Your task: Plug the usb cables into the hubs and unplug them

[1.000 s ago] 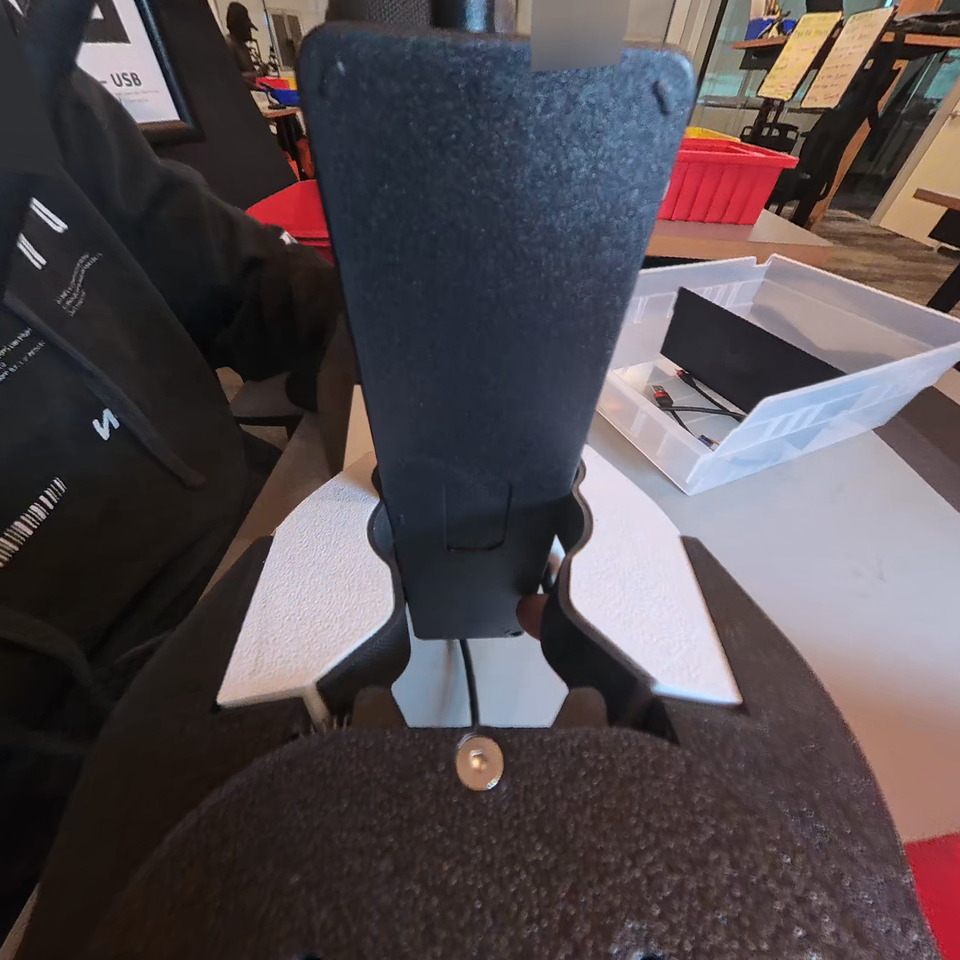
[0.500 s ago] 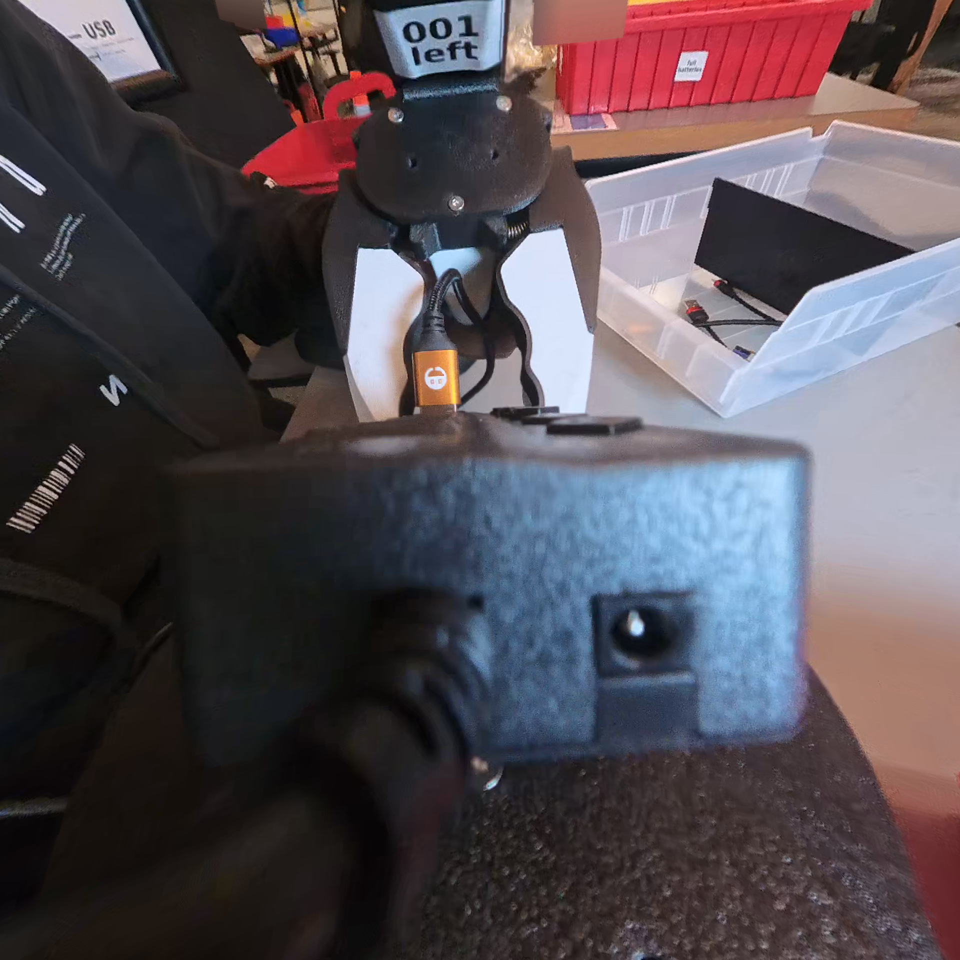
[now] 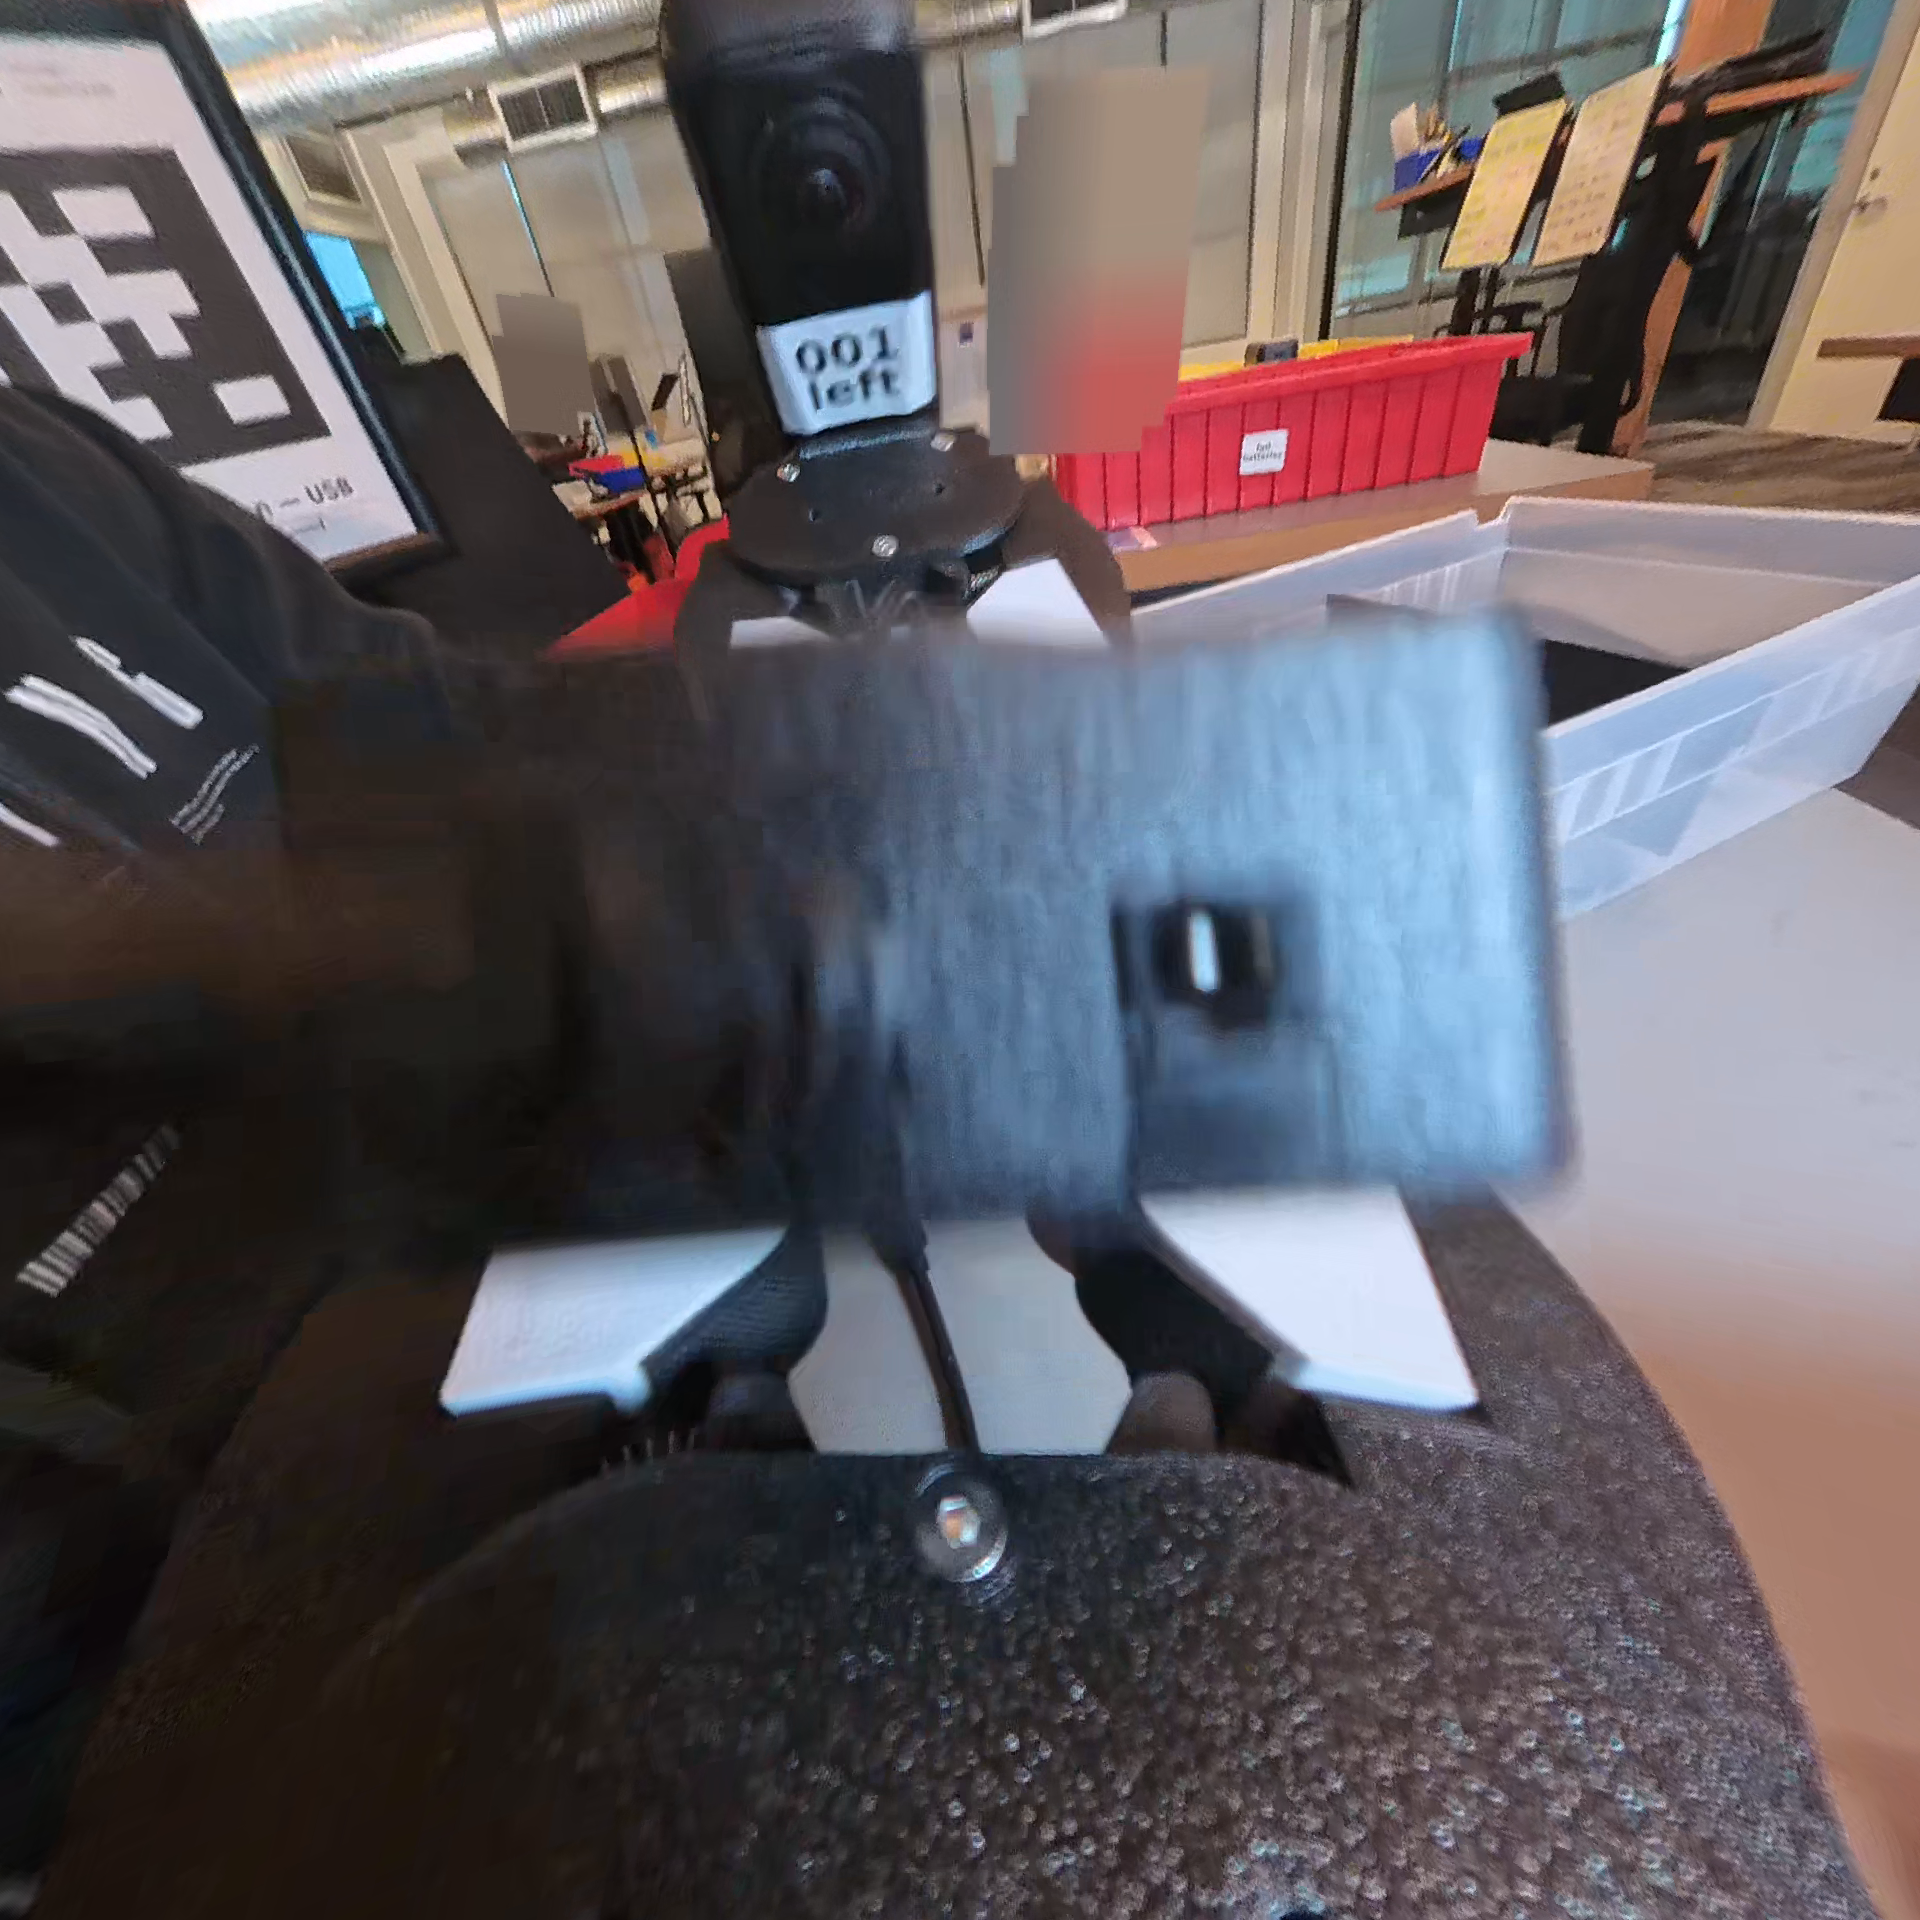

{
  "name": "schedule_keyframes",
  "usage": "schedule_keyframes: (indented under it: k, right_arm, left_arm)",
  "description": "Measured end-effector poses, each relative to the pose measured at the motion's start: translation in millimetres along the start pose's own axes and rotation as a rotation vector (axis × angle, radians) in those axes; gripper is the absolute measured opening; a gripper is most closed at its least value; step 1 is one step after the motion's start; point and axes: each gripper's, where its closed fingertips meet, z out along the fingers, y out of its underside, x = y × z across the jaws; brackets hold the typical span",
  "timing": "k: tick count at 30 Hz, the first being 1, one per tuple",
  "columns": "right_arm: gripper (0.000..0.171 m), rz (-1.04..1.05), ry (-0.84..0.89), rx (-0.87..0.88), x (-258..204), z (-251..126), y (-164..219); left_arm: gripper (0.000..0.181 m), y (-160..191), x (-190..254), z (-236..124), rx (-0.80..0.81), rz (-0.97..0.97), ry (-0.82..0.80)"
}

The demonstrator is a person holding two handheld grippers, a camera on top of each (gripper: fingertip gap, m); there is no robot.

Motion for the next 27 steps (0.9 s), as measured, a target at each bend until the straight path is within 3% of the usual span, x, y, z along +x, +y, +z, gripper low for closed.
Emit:
schedule_keyframes:
  k: [1, 6, 11, 14, 20, 27]
  right_arm:
    - [0.060, 0.004, 0.012, 0.033, 2, -4, -6]
    - [0.058, 0.040, 0.033, 0.146, 9, -18, -22]
    - [0.057, 0.022, 0.032, 0.144, 6, -16, -23]
    - [0.057, 0.015, 0.027, 0.160, 5, -17, -27]
    - [0.058, 0.007, 0.041, 0.180, 4, -17, -32]
    - [0.066, 0.068, 0.250, 0.134, 33, -16, -26]
  left_arm:
    - [0.053, 2, -3, -2, 0.002, 0.008, -0.021]
    - [0.063, 1, -8, 3, 0.111, -0.077, -0.015]
    - [0.069, 8, 5, 29, 0.110, -0.129, 0.046]
    - [0.051, 4, 5, 36, 0.132, -0.102, 0.000]
    - [0.049, -2, 3, 22, 0.158, -0.101, 0.018]
    - [0.049, -7, -20, 15, 0.191, -0.075, -0.190]
